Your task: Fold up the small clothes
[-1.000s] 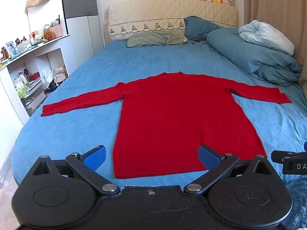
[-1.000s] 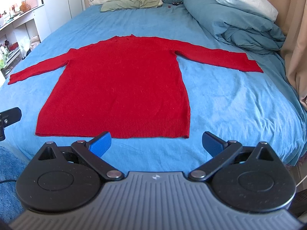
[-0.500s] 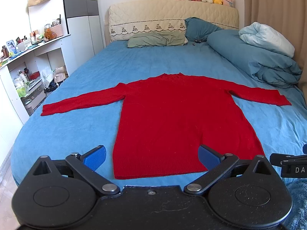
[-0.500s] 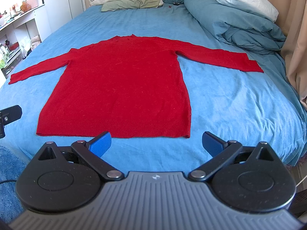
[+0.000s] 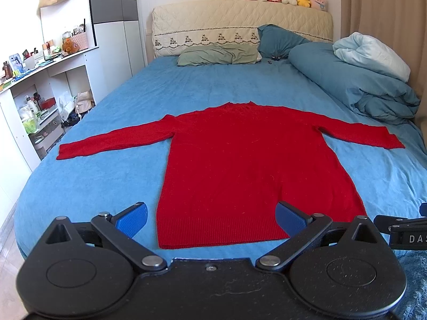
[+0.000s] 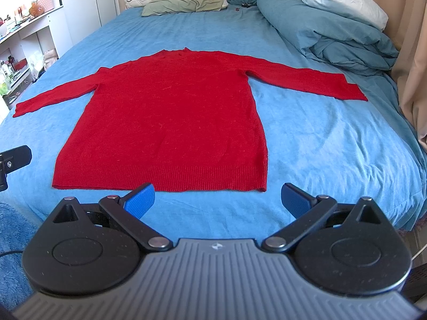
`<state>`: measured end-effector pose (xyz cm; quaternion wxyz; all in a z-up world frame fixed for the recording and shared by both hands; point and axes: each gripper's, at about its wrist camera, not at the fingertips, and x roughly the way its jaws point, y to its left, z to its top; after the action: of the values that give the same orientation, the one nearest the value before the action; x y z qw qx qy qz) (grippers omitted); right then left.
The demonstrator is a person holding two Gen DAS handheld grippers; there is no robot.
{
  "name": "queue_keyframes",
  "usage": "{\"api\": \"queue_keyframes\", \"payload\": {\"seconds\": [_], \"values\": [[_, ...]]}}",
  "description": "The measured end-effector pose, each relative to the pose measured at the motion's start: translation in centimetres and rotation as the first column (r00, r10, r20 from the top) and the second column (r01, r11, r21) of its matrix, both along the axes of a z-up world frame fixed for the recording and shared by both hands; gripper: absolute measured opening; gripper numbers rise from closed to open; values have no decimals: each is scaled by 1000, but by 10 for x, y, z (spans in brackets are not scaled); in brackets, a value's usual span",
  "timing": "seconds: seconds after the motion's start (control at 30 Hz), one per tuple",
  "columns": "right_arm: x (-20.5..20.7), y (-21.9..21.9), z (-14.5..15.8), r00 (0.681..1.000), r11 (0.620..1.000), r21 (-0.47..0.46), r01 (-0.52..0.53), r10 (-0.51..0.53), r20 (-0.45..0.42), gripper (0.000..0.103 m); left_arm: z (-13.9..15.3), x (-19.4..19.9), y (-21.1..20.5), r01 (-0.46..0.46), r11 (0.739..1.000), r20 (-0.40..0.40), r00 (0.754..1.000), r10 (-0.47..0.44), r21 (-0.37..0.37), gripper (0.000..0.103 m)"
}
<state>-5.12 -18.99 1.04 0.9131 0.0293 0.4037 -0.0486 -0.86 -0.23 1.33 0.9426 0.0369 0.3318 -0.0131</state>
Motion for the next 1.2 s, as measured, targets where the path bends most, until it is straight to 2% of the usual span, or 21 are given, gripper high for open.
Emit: {"api": "queue_keyframes", "payload": {"seconds": [0.6, 0.83, 1.03, 1.2], "values": [[-1, 8, 1, 1000, 1000, -3, -3, 3, 9, 103, 2, -2, 2, -5, 1000, 7, 1000, 5, -8, 103], [-5, 3, 10, 999, 1000, 2, 9, -10, 31, 103, 9, -5, 3, 3, 1000, 25, 1000, -2, -30, 103], [-7, -6, 32, 996, 999, -6, 47, -47, 82, 103, 27, 0, 0, 17, 999, 61, 998, -14, -47, 103], [7, -35, 55, 987, 996, 2, 89, -88, 136, 103, 56, 24, -10, 23, 998, 132, 991, -15, -54, 103]]}}
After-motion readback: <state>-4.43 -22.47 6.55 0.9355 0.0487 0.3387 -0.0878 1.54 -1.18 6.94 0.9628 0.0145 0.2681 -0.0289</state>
